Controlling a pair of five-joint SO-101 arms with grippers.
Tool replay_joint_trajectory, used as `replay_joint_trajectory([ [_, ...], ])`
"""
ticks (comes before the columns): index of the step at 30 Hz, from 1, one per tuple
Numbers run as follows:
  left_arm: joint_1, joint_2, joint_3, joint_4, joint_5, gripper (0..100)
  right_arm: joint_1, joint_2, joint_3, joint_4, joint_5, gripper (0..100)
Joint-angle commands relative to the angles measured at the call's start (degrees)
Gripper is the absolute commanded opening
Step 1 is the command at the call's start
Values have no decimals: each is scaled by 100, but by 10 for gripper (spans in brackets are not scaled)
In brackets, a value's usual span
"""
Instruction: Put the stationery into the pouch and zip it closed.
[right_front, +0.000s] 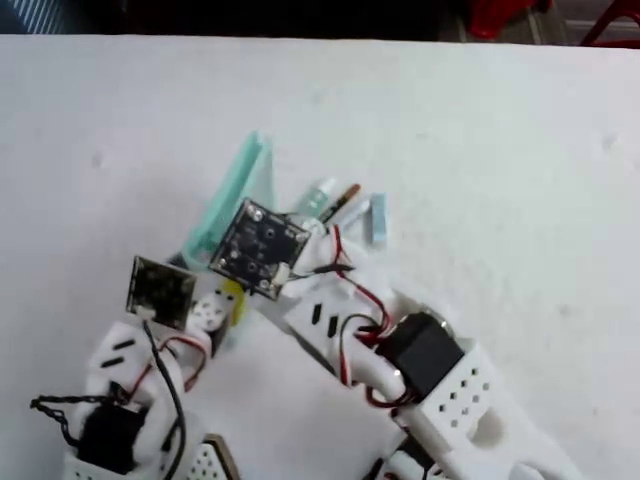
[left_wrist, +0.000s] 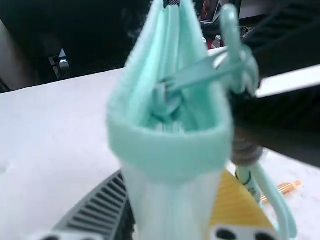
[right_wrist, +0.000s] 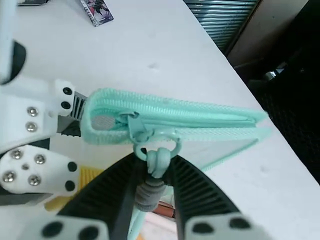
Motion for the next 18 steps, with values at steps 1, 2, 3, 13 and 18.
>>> replay_joint_trajectory([
  [1,-57,-48,-431,132,-18,189,40,-163,-158,4,-18,17],
  [2,-57,-48,-501,211,-9,190,40,-163,-158,57,-9,17],
  [3,-57,-48,-598,316,-9,191,40,-163,-167,84,-9,17],
  [13,-66,-48,-941,774,-404,188,31,-163,-668,593,-9,17],
  [18,-66,-48,-941,774,-519,188,31,-171,-668,629,-9,17],
])
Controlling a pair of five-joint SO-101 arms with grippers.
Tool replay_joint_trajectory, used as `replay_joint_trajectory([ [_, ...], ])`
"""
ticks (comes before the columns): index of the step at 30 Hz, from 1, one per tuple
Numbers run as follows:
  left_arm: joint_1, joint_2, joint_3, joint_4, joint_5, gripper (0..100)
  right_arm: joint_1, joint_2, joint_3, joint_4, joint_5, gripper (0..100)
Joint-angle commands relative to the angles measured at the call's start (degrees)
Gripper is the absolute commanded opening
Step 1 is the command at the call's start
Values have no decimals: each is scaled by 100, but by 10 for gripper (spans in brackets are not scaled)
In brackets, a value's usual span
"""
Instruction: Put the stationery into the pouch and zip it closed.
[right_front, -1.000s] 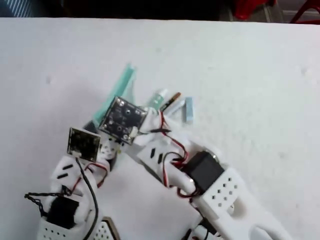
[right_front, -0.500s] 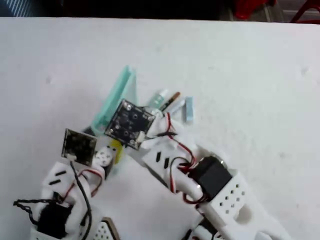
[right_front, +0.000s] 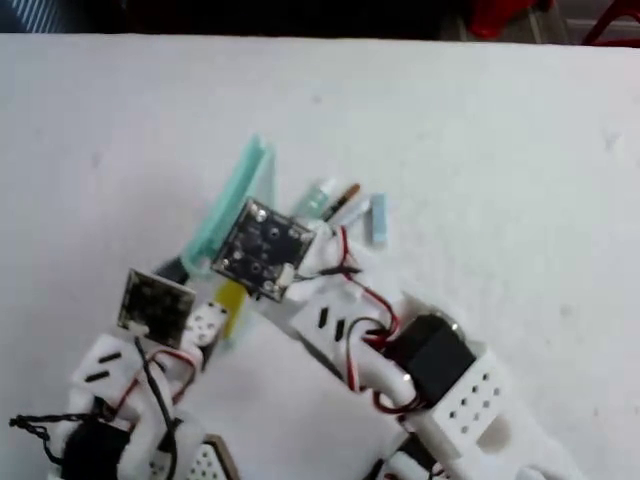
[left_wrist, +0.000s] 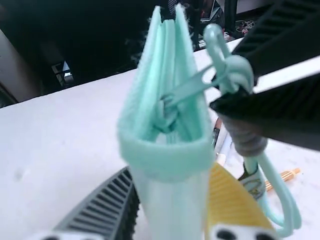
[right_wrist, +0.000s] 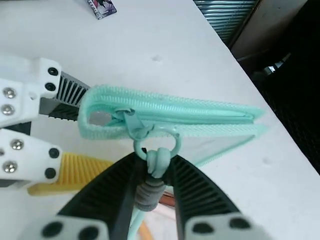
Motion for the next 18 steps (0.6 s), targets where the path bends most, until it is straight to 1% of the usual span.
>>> replay_joint_trajectory([
  [1,-66,-31,-290,26,-79,188,40,-171,-308,13,0,17],
  [7,-22,-31,-281,26,-70,176,40,-365,-308,-4,0,17],
  [9,-22,-31,-273,18,-53,123,40,-426,-308,-22,0,17],
  [12,-13,-31,-273,-18,-88,17,40,-426,-299,-22,0,17],
  [15,-13,-31,-273,-62,-53,43,40,-435,-299,-13,0,17],
  [18,-13,-31,-273,-62,-62,25,40,-462,-299,-4,0,17],
])
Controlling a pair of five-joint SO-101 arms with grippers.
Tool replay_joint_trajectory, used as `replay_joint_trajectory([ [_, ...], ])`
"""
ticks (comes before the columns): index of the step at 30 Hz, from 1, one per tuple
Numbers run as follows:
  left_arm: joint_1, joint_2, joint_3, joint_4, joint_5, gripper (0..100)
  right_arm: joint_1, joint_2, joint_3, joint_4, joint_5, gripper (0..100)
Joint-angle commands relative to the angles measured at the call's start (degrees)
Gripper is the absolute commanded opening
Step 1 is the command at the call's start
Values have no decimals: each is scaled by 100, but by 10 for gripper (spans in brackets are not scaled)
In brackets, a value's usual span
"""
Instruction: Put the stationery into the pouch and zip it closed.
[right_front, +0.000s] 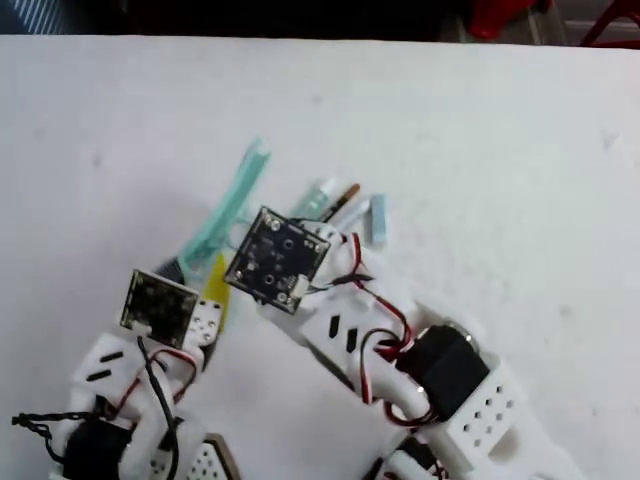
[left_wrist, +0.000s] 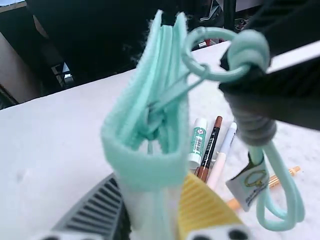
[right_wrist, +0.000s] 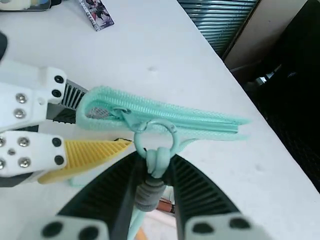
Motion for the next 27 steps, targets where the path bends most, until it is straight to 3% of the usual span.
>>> replay_joint_trajectory([
  [1,-31,-22,-273,-62,-35,23,40,-145,-299,-4,0,17],
  [8,-13,-22,-273,-62,-35,23,75,-101,-308,-444,0,17],
  [15,585,-22,26,-97,-44,23,92,365,-316,-840,0,17],
  [27,549,-22,18,-97,-44,23,1007,523,-308,-1112,0,17],
])
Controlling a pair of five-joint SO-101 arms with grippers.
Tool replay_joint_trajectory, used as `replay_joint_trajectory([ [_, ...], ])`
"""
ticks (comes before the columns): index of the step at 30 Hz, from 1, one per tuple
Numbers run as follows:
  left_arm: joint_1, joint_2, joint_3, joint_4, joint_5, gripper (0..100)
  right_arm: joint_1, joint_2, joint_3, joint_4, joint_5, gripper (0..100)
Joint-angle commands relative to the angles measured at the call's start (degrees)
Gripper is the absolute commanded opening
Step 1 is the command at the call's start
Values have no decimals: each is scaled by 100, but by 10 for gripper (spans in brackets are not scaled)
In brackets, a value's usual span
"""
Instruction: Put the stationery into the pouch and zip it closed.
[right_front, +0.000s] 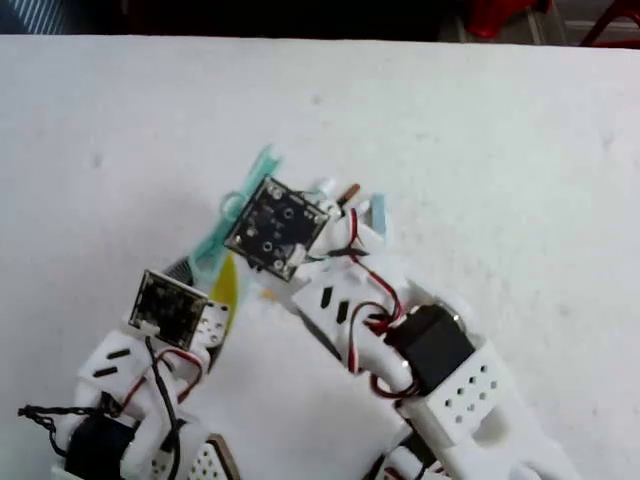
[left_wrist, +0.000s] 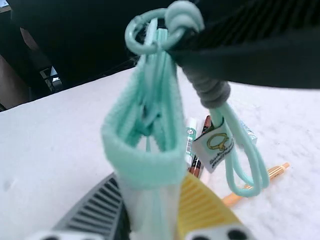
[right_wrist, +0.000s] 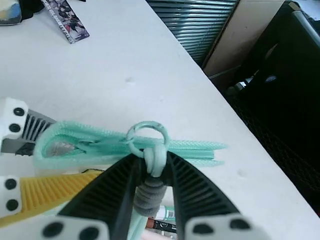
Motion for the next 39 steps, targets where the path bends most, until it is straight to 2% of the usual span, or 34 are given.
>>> replay_joint_trajectory([
  [1,180,-48,-62,-35,-44,23,347,13,-281,-338,-9,17],
  [16,207,-48,-70,0,-44,22,382,347,-281,-796,-9,17],
  [27,224,-48,-273,176,-53,22,1059,593,-281,-1086,-53,17],
  [39,224,-48,-273,176,-53,22,1341,602,-281,-1341,-53,17],
])
